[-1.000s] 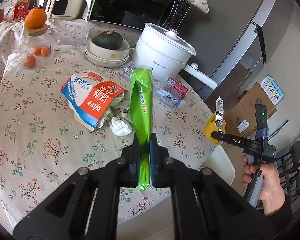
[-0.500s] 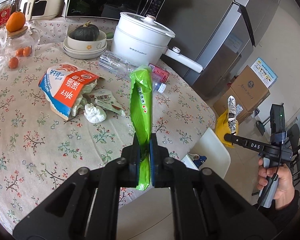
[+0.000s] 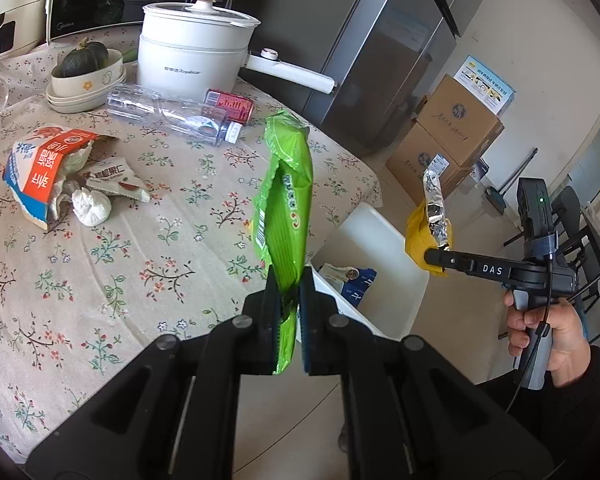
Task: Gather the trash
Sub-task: 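Carry the green bag and yellow wrapper with both tools over the white bin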
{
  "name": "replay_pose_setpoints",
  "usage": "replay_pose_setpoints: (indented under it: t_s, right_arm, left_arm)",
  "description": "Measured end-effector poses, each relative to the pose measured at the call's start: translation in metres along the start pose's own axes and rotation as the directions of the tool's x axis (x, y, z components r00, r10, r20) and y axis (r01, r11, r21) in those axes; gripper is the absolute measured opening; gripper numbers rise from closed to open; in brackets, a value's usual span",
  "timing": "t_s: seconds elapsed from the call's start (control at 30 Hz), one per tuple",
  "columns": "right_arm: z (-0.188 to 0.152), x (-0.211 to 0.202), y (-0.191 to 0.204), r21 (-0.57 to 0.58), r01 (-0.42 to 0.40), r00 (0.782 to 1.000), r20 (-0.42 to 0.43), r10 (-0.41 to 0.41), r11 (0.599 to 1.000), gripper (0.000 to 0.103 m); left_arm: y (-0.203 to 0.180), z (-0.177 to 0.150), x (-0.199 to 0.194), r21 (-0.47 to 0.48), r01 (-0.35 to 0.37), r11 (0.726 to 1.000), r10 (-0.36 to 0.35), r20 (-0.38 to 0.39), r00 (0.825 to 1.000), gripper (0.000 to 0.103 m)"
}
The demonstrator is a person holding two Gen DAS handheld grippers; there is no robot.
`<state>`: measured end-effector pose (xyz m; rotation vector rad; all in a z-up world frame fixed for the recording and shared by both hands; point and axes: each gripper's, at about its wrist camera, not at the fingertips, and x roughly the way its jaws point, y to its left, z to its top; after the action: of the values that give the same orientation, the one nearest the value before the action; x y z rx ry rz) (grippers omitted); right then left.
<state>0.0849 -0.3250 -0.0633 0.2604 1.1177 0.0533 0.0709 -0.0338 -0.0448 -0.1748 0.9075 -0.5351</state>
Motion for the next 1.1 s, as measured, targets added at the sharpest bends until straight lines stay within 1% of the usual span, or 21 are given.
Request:
replay_pose_setpoints:
  t_s: [0.2,0.43,0.63,0.8,0.9,0.97,1.03,1.07,1.1]
  right_arm:
    - [-0.012,-0.002,-0.032,0.044,0.018,1.0,-0.018,-0.017,0.999,0.007]
    - [-0.022,-0.002,-0.064,0.079,0.047,0.998,-0.034,-0.044,0.996,0.007]
    - [-0.03,-0.001,-0.084,0.11,0.071,0.996,-0.052,-0.065,0.991,0.007]
    - [-0.035,0.001,-0.093,0.121,0.079,0.995,-0.068,-0.071,0.99,0.007]
    - [-0.036,0.003,-0.097,0.122,0.084,0.994,-0.078,-0.075,0.989,0.007]
    - [-0.036,0.005,-0.097,0.123,0.09,0.993,-0.084,-0.08,0.988,0.007]
    - [-0.035,0.008,-0.097,0.13,0.095,0.992,-0.092,-0.083,0.987,0.007]
    - [-0.034,0.01,-0.097,0.132,0.098,0.992,-0.096,-0.085,0.986,0.007]
    - [-0.034,0.011,-0.097,0.134,0.099,0.991,-0.1,-0.086,0.986,0.007]
  left_arm:
    - [-0.029,0.003,0.011,0.03,0.069,0.997,-0.069,-0.015,0.998,0.009]
    - [-0.06,0.004,0.034,0.065,0.13,0.989,-0.127,-0.052,0.991,0.009]
    - [-0.076,0.005,0.061,0.091,0.135,0.987,-0.128,-0.084,0.988,0.009]
    - [-0.082,0.002,0.086,0.093,0.122,0.988,-0.11,-0.118,0.987,0.009]
    - [-0.085,0.002,0.101,0.118,0.104,0.988,-0.09,-0.117,0.989,0.009]
    - [-0.089,0.002,0.112,0.154,0.103,0.983,-0.086,-0.113,0.99,0.01]
    - [-0.091,0.001,0.122,0.187,0.081,0.979,-0.062,-0.107,0.992,0.011]
    - [-0.091,0.001,0.124,0.192,0.07,0.979,-0.051,-0.102,0.993,0.012]
    - [-0.09,0.001,0.126,0.193,0.056,0.98,-0.037,-0.1,0.994,0.015]
